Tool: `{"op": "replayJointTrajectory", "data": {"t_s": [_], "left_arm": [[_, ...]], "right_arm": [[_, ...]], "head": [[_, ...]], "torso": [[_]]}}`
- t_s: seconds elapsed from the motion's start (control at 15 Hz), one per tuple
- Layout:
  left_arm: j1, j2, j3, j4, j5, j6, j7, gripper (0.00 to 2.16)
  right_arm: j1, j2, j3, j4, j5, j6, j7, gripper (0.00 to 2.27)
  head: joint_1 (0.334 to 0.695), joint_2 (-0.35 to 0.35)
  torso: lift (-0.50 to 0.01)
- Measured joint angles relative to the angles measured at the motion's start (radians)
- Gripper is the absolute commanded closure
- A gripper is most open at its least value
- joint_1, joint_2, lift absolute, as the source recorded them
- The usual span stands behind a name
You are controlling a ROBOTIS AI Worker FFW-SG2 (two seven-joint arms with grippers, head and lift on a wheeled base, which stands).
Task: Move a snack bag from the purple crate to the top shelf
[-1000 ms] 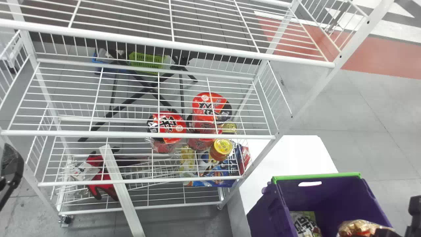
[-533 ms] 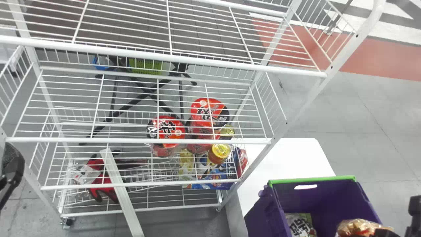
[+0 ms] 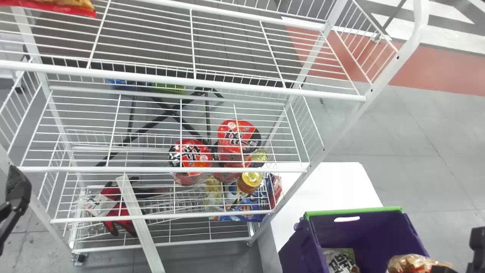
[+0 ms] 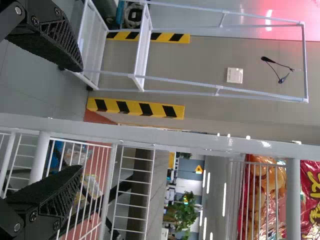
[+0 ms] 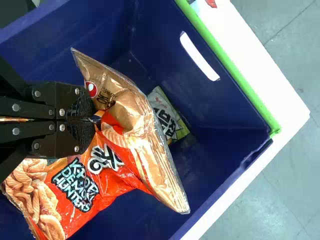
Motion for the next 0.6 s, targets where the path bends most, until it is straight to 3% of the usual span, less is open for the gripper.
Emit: {"op": "replayJointTrajectory", "data": {"t_s": [0.6], "left_arm": [[0.0, -0.005, -0.004, 0.001, 0.0, -0.003, 0.0, 0.14]], "right_arm": [[0.011, 0.0, 0.0, -0.004, 0.0, 0.0, 0.008, 2.25]], "head": [[0.695, -0.35]], "torso": [[-0.213]]}}
